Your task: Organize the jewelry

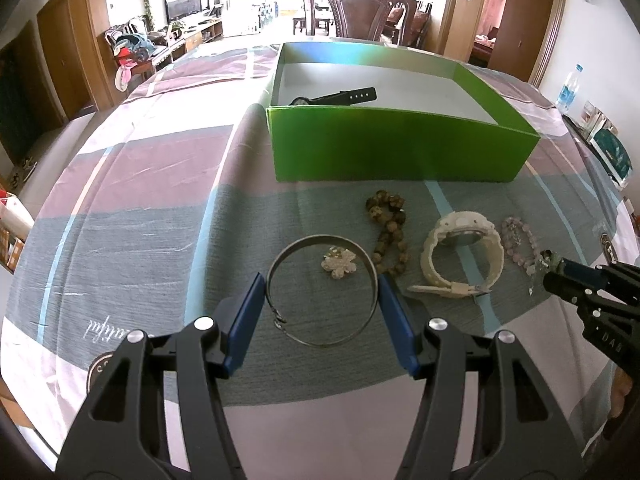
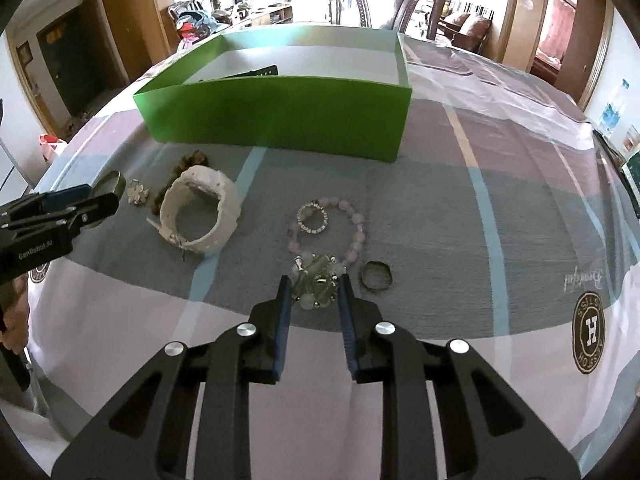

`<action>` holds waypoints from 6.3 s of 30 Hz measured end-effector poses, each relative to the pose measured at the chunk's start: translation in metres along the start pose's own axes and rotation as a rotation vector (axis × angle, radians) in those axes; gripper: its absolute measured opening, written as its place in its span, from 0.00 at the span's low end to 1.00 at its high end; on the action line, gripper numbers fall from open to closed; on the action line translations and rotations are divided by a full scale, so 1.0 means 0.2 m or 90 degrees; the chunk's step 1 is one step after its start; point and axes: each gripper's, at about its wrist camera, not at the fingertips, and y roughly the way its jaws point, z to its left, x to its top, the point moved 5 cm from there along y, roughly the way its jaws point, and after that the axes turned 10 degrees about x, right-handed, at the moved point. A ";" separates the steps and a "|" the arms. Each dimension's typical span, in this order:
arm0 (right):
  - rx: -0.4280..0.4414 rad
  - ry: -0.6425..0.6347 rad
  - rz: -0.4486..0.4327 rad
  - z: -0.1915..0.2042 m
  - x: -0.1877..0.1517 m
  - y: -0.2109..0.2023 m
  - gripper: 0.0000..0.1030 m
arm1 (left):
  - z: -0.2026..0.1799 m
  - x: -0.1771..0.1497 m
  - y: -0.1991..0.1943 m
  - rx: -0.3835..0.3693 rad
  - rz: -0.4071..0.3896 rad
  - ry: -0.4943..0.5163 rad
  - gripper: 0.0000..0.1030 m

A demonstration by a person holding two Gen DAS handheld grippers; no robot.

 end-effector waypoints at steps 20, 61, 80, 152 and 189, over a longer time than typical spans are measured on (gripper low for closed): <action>0.006 0.001 -0.015 0.01 0.04 -0.02 0.23 | -0.02 0.03 -0.04 -0.005 -0.017 0.004 0.56; 0.034 0.002 -0.100 -0.10 0.86 0.05 0.23 | -0.17 0.80 0.12 0.001 -0.084 0.061 0.56; -0.014 0.044 -0.114 -0.23 0.55 -0.15 0.58 | -0.16 0.57 0.05 -0.009 -0.052 0.057 0.74; 0.086 -0.017 -0.053 0.04 0.16 -0.04 0.08 | -0.16 -0.09 0.13 -0.056 0.075 0.037 0.66; 0.018 0.004 0.028 0.01 0.01 0.12 0.26 | -0.16 -0.10 0.13 -0.053 0.083 0.034 0.70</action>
